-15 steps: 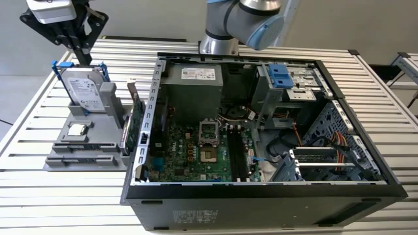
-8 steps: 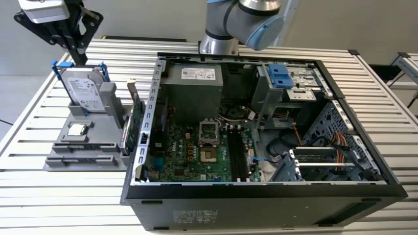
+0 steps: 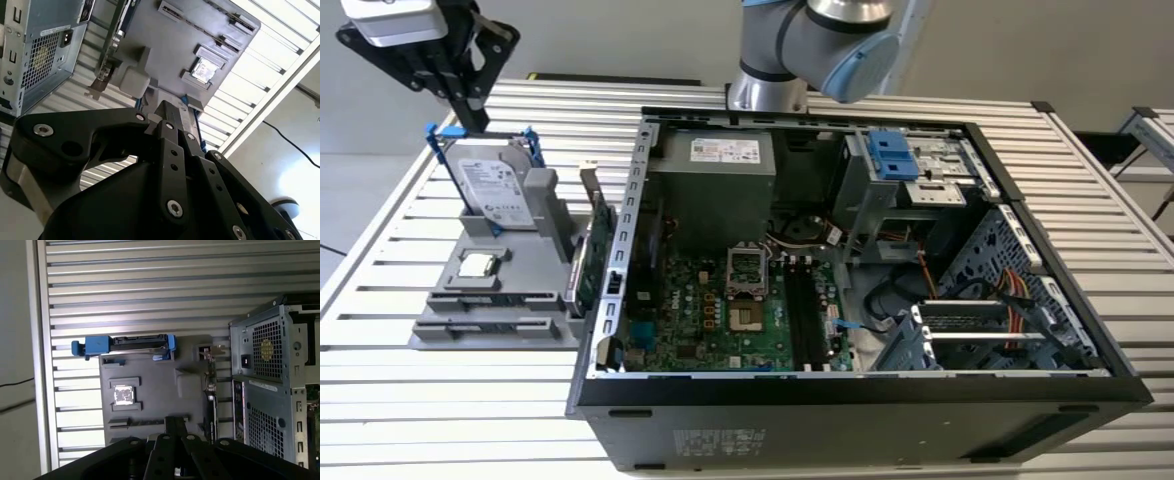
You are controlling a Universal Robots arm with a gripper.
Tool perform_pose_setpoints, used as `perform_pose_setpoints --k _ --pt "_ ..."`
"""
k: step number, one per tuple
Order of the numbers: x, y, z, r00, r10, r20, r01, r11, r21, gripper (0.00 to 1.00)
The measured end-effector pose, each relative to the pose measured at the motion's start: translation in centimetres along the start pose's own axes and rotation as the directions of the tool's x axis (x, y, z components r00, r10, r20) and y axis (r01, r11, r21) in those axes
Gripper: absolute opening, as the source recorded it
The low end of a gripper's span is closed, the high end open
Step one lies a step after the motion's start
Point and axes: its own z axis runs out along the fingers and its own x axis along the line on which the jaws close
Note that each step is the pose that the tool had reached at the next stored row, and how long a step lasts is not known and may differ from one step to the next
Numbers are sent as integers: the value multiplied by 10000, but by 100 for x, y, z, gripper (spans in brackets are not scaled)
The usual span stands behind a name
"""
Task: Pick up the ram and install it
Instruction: 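Reach for the ram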
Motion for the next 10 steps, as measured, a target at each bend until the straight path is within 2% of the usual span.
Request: perform_pose_setpoints --k 10 --pt "108 -7 -2 10000 0 0 0 10000 0 0"
